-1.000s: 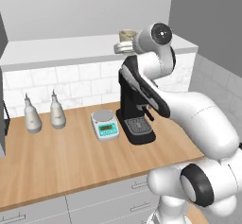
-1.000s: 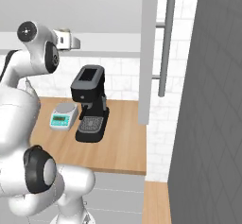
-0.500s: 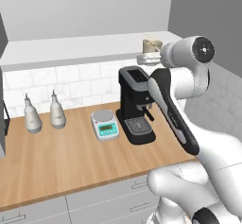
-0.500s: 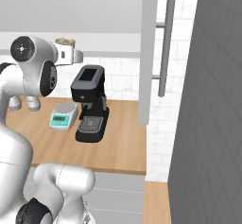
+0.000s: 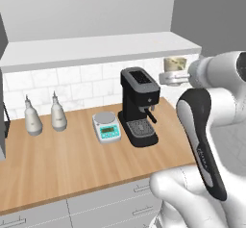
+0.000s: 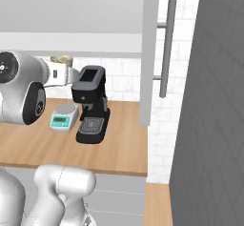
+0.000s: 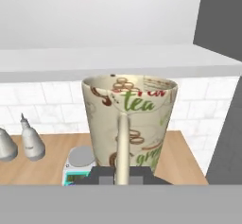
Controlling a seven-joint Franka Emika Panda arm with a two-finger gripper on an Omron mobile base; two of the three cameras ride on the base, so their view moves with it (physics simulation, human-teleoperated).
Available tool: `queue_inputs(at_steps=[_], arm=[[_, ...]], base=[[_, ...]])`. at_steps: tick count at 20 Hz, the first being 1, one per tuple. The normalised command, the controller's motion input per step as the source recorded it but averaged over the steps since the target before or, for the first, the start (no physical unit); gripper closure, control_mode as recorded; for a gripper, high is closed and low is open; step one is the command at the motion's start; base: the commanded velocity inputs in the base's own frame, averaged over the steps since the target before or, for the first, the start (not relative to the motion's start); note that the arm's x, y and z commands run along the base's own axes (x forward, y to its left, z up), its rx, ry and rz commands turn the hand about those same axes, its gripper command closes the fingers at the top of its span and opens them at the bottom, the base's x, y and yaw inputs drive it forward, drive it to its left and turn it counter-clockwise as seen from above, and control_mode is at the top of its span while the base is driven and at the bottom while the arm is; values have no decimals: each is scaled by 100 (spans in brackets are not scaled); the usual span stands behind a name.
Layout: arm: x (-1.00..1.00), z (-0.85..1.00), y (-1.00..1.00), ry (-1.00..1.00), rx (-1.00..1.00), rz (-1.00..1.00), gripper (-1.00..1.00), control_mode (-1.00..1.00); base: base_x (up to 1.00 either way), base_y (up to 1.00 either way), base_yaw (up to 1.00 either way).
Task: Gather all objects into one cabinet and sort the glasses and bowls to opposite sides.
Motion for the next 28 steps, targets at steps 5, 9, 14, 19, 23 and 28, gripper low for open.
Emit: queue_inputs(at_steps=[5,9,14,19,23,28], arm=[[-100,0,0,7,0,0,100,-100],[0,0,0,0,0,0,100,100],[0,0,0,0,0,0,100,100],[0,0,0,0,0,0,100,100],[0,0,0,0,0,0,100,100],[0,0,0,0,0,0,100,100]], base=[[0,0,0],[-100,16,1],[-100,11,34],[-92,34,70],[-46,67,86],[30,54,80]])
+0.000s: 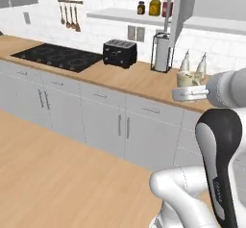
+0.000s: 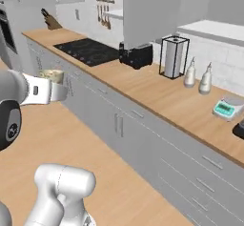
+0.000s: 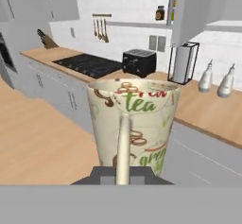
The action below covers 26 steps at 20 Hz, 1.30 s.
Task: Gather all objects into one cabinet and sort the glasses and bowls to opposite sides.
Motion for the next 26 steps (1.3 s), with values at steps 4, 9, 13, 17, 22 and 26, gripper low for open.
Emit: queue_inputs(at_steps=[4,9,13,17,22,26], arm=[[0,0,0,0,0,0,100,100],[0,0,0,0,0,0,100,100],[0,0,0,0,0,0,100,100],[0,0,0,0,0,0,100,100],[0,0,0,0,0,0,100,100],[0,0,0,0,0,0,100,100]], base=[[96,49,57],[100,50,50],[100,24,43],[100,0,33],[100,0,26],[100,1,16]])
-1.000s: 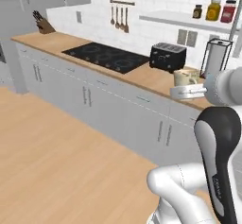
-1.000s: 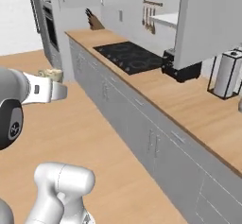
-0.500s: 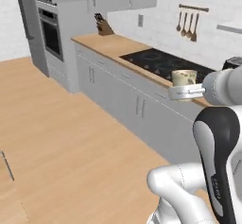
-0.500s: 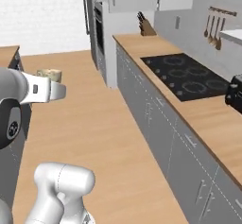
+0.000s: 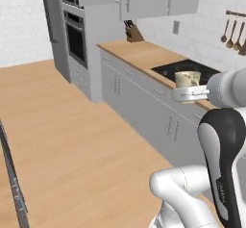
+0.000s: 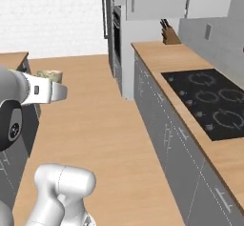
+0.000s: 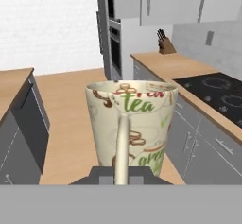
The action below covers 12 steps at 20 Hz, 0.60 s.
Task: Gather all objects into one cabinet and sort the glasses and bowls to opposite sides.
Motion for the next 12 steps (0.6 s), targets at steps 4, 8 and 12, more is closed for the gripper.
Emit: queue_inputs(at_steps=[4,8,12], arm=[[0,0,0,0,0,0,100,100],[0,0,0,0,0,0,100,100],[0,0,0,0,0,0,100,100]], base=[[100,9,10],[100,14,5],[100,15,0]])
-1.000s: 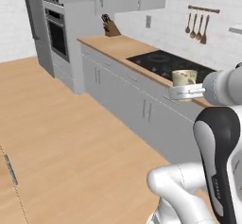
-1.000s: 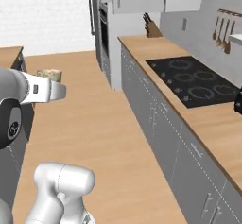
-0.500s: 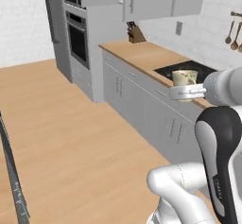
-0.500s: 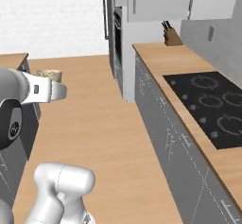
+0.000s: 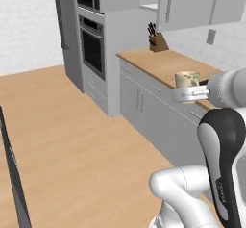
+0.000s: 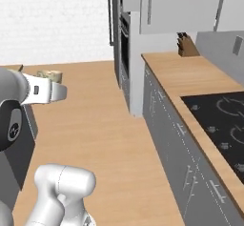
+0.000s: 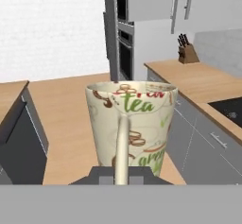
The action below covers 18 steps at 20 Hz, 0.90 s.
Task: Gather all objects into one cabinet and sort the glasses and bowls to opposite sides.
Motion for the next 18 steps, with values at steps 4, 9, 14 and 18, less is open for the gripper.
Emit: queue_inputs(at_steps=[4,9,14,18], arm=[[0,0,0,0,0,0,100,100],[0,0,0,0,0,0,100,100],[0,0,0,0,0,0,100,100],[0,0,0,0,0,0,100,100]], base=[[100,19,-10],[100,32,-15],[100,22,-11],[69,27,-19]])
